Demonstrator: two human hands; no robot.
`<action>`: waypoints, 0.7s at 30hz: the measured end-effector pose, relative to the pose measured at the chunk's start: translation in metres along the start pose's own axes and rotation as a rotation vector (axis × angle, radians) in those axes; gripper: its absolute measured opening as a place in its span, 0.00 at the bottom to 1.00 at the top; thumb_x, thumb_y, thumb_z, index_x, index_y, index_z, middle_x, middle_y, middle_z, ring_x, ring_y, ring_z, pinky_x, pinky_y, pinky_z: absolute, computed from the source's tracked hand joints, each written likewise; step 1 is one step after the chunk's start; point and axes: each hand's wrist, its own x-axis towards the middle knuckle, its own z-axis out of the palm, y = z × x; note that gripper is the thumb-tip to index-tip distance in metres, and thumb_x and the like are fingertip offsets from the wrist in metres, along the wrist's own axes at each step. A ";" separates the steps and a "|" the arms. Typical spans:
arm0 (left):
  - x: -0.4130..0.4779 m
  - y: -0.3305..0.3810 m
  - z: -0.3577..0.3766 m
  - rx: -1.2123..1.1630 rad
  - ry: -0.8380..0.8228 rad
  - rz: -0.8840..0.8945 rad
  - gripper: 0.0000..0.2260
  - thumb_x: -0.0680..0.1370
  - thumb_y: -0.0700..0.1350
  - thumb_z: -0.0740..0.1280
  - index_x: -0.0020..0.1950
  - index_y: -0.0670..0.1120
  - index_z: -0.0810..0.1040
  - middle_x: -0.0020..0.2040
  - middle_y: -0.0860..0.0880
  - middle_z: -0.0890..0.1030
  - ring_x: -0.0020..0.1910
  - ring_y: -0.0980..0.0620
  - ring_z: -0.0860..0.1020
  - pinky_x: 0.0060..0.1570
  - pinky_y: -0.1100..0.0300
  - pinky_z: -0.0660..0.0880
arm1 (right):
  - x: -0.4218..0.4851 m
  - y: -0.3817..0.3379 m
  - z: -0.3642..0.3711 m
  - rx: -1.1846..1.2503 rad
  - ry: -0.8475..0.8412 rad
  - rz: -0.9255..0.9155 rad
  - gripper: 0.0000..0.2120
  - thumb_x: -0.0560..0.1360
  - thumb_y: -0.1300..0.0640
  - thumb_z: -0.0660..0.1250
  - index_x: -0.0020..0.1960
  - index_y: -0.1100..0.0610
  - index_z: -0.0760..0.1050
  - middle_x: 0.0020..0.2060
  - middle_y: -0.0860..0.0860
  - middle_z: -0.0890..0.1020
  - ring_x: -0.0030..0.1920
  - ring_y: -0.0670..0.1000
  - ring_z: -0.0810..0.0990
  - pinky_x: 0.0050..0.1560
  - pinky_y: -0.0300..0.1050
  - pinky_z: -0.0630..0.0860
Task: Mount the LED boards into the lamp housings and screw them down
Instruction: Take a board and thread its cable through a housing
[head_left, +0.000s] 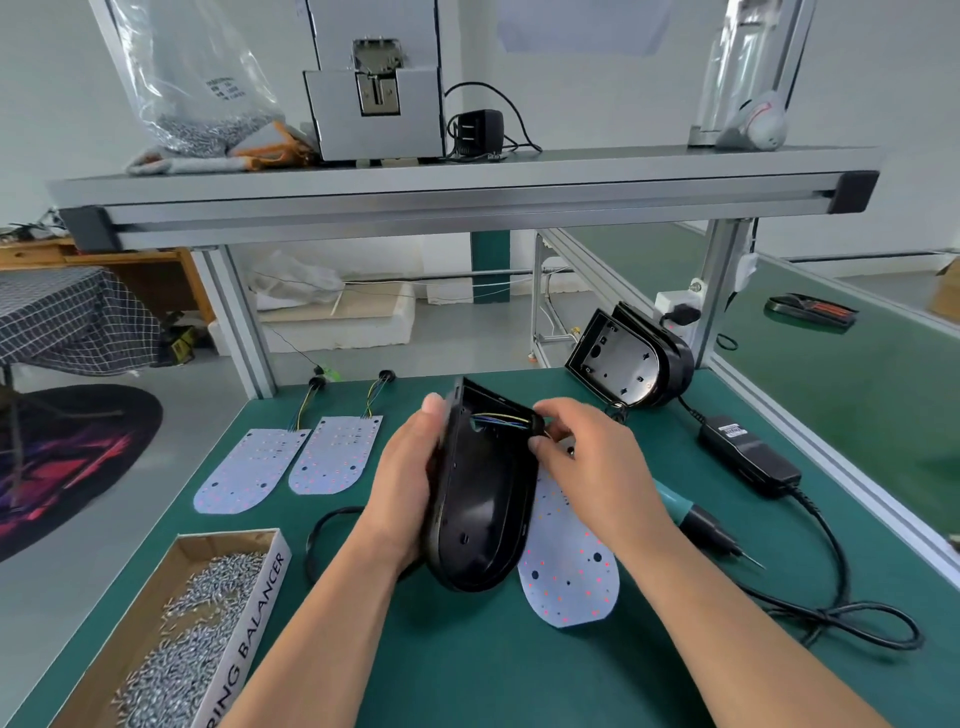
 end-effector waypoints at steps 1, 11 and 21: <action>-0.002 0.000 0.000 0.005 -0.040 0.009 0.33 0.81 0.66 0.67 0.65 0.36 0.81 0.63 0.33 0.83 0.61 0.34 0.82 0.64 0.39 0.78 | -0.001 -0.002 -0.001 -0.086 0.011 -0.038 0.14 0.81 0.55 0.73 0.66 0.51 0.80 0.50 0.47 0.83 0.50 0.49 0.81 0.53 0.49 0.77; -0.010 0.012 0.014 0.245 0.044 0.270 0.23 0.79 0.59 0.71 0.64 0.43 0.85 0.57 0.40 0.87 0.56 0.45 0.84 0.60 0.43 0.79 | 0.009 -0.004 -0.033 -0.089 -0.153 -0.014 0.06 0.78 0.49 0.74 0.52 0.44 0.79 0.41 0.43 0.82 0.42 0.45 0.79 0.45 0.50 0.77; -0.013 0.008 0.022 0.510 0.055 0.415 0.16 0.74 0.61 0.75 0.61 0.61 0.87 0.46 0.50 0.78 0.47 0.51 0.78 0.52 0.59 0.75 | 0.008 -0.003 -0.034 0.346 -0.138 -0.010 0.06 0.78 0.52 0.75 0.46 0.51 0.79 0.38 0.44 0.82 0.37 0.47 0.75 0.38 0.42 0.69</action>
